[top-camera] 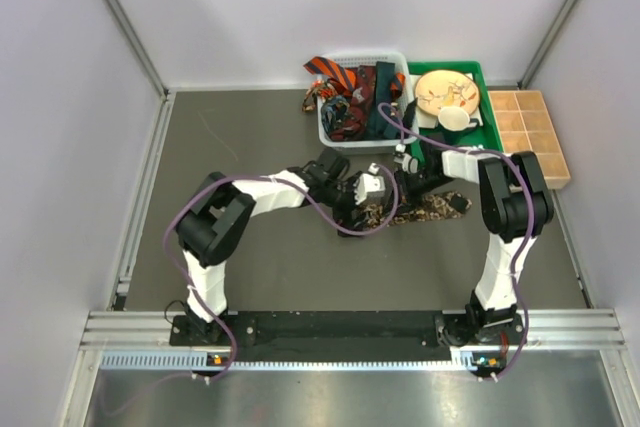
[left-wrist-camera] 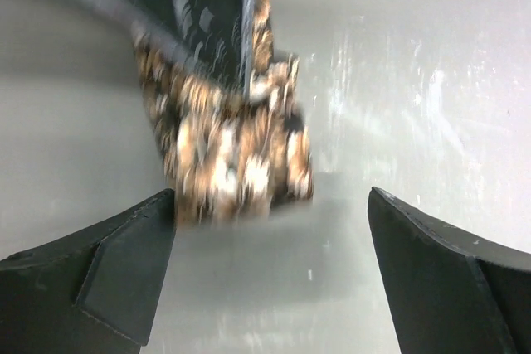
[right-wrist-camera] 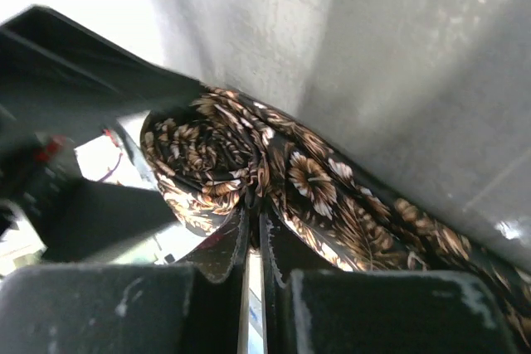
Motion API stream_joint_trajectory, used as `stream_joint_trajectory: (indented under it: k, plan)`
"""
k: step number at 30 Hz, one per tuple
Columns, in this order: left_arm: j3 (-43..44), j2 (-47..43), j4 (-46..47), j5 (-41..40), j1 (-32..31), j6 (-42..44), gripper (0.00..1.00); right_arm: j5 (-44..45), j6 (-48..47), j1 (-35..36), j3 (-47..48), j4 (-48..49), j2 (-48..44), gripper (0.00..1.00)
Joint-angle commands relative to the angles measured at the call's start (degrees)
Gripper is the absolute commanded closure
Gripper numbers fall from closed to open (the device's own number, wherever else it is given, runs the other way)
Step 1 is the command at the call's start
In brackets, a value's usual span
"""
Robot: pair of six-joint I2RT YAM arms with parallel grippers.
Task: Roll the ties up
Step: Roll the tie at the center of the board.
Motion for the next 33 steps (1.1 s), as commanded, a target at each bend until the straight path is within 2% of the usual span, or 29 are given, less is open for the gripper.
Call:
stream_joint_trajectory:
  k: [1,5,6,9,10,11,12,14,15,16,22,24,27,28,29,33]
  plan:
    - [-8.2,-8.3,14.2,4.2,3.1,-6.3,0.01,14.0,-0.6,-0.5,-1.2,2.8,-1.0,1.00]
    - [-15.5,-12.3,29.2,3.1,3.4,-11.4,0.01,17.3,0.1,-0.5,-0.8,2.9,-0.9,1.00]
    - [-20.2,-13.5,40.0,3.6,3.6,-12.7,0.01,17.5,0.1,-0.6,-0.4,2.8,-0.7,1.00]
    - [-24.7,-12.1,55.3,4.1,3.9,-22.1,0.01,17.7,0.1,-0.5,0.1,2.3,0.0,1.00]
    - [-22.7,-11.5,50.7,6.1,4.5,-22.0,0.01,17.8,0.0,-0.5,0.3,1.9,0.3,1.00]
    - [-19.8,-10.4,45.2,11.2,4.6,-20.0,0.01,17.8,0.0,-0.6,0.5,1.8,0.8,1.00]
    - [-15.5,-8.0,37.8,11.4,4.6,-18.4,0.01,17.8,-0.1,-0.5,0.8,1.4,0.9,1.00]
    - [-17.7,-7.5,42.9,9.1,4.4,-18.8,0.01,18.2,-0.2,-0.5,0.9,1.3,1.0,1.00]
    - [-21.1,-7.3,50.3,8.7,4.3,-17.9,0.01,18.3,-0.2,-0.6,1.0,1.0,1.2,1.00]
    - [-22.1,-7.2,51.5,7.8,4.1,-16.1,0.01,18.2,-0.4,-0.5,1.2,0.7,1.4,1.00]
    - [-21.7,-2.3,56.1,5.3,1.7,-12.9,0.01,18.5,-0.6,-0.5,1.9,-0.3,2.8,1.00]
    - [-20.7,-1.2,56.1,6.2,1.1,-13.4,0.01,18.8,-0.6,-0.5,1.9,-0.7,3.2,1.00]
    - [-18.8,0.9,53.9,3.4,-0.6,-12.9,0.01,18.9,-0.6,-0.5,2.3,-1.1,3.4,1.00]
    - [-18.4,2.0,54.1,2.8,-0.9,-13.1,0.03,18.9,-0.6,-0.5,2.6,-1.2,3.4,1.00]
    - [-17.8,2.5,54.0,2.2,-1.1,-13.5,0.10,18.8,-0.6,-0.5,2.7,-1.5,3.6,1.00]
    - [-15.8,5.1,53.0,-0.7,-1.4,-14.3,0.24,17.8,-0.9,-0.5,3.0,-2.0,4.0,1.00]
